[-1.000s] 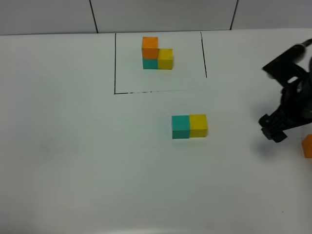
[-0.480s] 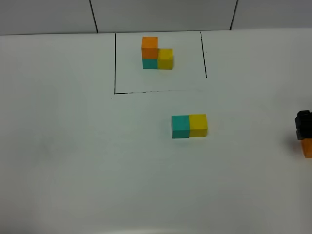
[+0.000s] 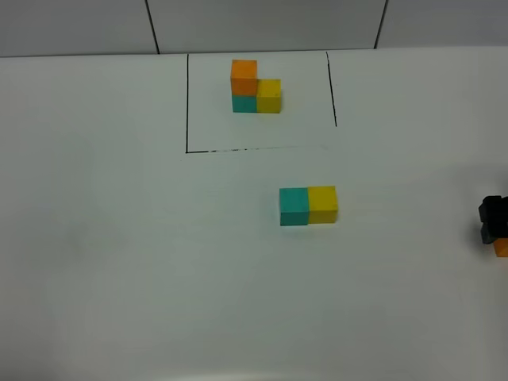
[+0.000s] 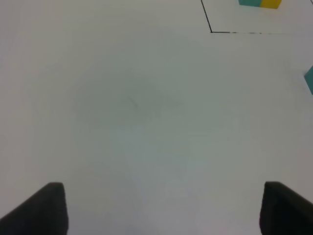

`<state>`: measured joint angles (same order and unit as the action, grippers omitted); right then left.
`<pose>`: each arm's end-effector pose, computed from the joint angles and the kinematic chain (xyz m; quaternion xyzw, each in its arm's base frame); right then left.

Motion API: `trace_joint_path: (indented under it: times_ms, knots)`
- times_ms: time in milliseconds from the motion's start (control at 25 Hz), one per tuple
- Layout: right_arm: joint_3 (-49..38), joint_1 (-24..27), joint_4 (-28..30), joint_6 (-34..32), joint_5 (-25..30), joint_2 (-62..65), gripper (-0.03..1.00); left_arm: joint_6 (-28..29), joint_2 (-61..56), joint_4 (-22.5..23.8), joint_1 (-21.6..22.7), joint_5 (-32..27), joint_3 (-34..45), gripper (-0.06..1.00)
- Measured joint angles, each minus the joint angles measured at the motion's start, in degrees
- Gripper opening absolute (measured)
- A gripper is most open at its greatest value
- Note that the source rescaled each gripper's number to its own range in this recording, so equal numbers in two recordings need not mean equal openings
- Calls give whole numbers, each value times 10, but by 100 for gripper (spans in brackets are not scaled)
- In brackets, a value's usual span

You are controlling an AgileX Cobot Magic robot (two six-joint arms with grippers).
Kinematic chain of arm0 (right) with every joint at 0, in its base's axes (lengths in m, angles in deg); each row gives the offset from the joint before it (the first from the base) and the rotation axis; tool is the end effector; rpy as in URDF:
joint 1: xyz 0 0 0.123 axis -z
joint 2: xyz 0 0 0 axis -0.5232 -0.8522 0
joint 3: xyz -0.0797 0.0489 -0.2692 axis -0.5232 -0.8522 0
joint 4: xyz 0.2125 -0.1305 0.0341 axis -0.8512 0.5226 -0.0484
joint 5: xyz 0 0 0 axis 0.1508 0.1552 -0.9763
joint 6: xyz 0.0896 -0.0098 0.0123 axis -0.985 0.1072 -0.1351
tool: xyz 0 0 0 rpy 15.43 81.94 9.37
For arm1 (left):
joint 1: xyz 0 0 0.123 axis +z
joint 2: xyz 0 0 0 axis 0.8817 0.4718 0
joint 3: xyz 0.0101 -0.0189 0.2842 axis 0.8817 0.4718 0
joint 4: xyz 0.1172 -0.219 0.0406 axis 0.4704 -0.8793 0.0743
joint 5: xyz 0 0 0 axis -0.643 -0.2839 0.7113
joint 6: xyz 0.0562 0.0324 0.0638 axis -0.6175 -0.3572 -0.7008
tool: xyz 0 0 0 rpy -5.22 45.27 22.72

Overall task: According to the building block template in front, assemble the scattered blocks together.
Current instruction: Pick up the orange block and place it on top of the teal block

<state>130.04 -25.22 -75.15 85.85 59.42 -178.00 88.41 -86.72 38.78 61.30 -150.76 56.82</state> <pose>0.2918 -0.0348 0.1437 0.0065 0.9952 -0.0229 0.0951 -0.0077 -0.0094 0.2770 0.0136 0.8566 -0.0574 0.5126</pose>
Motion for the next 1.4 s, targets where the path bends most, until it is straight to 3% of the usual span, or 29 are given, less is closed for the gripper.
trace_joint_path:
  times_ms: [160, 320, 440, 520, 720, 880, 1080, 1240, 1400]
  knots:
    - [0, 1, -2, 2, -1, -12, 80, 0, 0, 0, 0, 0, 0, 79]
    - [0, 1, -4, 2, -4, -27, 60, 0, 0, 0, 0, 0, 0, 79]
    - [4, 1, -3, 4, -4, -27, 31, 0, 0, 0, 0, 0, 0, 79]
    - [13, 1, -3, 15, 4, -27, 0, 0, 0, 0, 0, 0, 0, 79]
    - [45, -10, 0, 75, 45, -21, 2, 0, 0, 0, 0, 0, 0, 79]
    - [104, -57, 3, 185, 121, -4, 2, 0, 0, 0, 0, 0, 0, 79]
    - [184, -187, 17, 324, 224, 1, 2, 0, 0, 0, 0, 0, 0, 79]
    - [237, -294, 52, 380, 245, -8, 2, 0, 0, 0, 0, 0, 0, 79]
    - [272, -369, 77, 421, 253, -34, 2, 0, 0, 0, 0, 0, 0, 79]
